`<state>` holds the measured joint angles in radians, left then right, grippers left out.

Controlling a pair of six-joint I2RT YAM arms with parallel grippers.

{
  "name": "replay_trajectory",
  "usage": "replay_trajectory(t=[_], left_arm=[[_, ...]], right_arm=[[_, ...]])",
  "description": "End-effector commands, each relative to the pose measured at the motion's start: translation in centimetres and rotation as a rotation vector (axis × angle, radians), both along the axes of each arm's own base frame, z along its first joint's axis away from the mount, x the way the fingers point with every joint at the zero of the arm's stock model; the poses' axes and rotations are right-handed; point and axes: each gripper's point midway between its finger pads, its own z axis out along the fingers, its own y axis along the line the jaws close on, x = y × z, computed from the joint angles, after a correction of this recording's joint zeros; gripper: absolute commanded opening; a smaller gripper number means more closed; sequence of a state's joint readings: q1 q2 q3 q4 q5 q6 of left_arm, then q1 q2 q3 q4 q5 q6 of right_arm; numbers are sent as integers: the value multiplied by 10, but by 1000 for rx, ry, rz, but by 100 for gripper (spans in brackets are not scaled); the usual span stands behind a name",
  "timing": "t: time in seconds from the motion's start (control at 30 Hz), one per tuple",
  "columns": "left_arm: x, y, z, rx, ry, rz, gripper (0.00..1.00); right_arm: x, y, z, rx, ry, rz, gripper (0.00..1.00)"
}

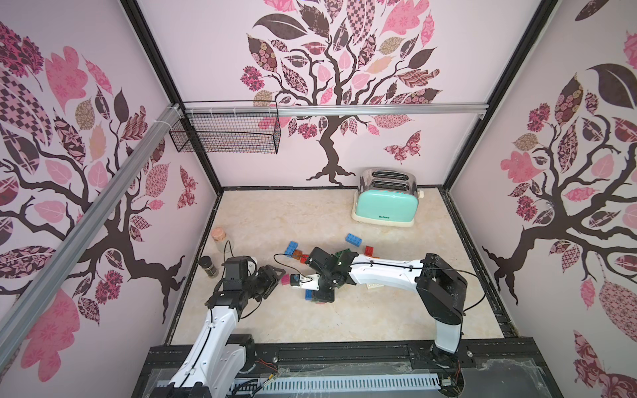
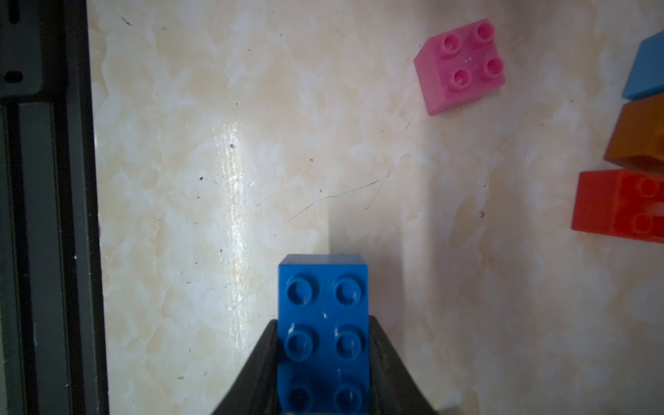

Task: Assemble a heart with lego
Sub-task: Assemble the lego brick with the lego brick.

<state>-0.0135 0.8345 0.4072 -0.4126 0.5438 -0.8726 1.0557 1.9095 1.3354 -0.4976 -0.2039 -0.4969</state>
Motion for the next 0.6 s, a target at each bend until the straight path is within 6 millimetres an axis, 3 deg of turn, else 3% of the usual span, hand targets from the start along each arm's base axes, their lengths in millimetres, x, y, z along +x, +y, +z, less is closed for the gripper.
replay_trajectory(t=[0.0,0.17,0.57], left_arm=[[0,0,-1,-6,-6,0,57],[1,0,-1,-4,-5,2,57],[0,1,0,-3,-8,4,57]], right_arm=[[-15,-38,-45,-166,14,-12,22],[-8,-35,-33,-107,-58,-18,22],[-7,-3,14,70,-30,2,23]])
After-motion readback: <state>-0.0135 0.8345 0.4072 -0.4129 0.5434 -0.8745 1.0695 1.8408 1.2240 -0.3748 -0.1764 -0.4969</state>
